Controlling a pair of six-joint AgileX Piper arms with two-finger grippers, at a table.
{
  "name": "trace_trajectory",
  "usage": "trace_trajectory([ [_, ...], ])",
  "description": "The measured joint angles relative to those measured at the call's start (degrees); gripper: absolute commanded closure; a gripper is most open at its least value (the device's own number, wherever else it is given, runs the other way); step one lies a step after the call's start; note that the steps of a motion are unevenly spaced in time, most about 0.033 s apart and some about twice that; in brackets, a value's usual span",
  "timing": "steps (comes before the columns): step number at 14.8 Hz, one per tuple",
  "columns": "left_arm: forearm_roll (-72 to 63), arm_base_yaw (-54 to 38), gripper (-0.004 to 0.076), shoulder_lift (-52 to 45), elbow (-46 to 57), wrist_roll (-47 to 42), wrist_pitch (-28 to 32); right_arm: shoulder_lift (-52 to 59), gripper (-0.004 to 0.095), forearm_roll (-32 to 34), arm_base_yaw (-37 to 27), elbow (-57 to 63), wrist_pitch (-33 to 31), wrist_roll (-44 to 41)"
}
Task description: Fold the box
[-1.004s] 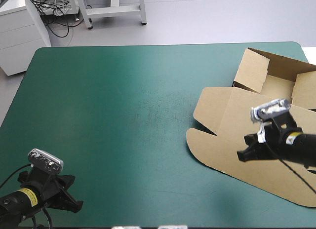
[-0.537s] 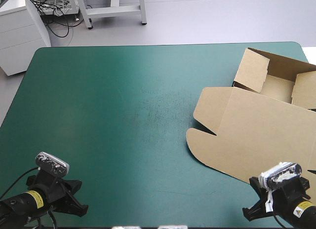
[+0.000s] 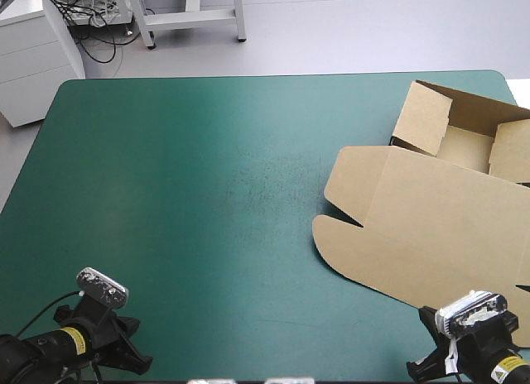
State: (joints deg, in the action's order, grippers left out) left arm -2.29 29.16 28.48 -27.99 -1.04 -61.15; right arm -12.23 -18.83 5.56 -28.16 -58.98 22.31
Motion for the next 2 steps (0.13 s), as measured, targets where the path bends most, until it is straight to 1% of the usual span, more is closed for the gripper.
trace_trajectory([
  [2, 0.5, 0.0, 0.0756, 0.0, 0.0, 0.2, 0.1, 0.0, 0.0926, 0.0, 0.0, 0.0, 0.0, 0.0],
])
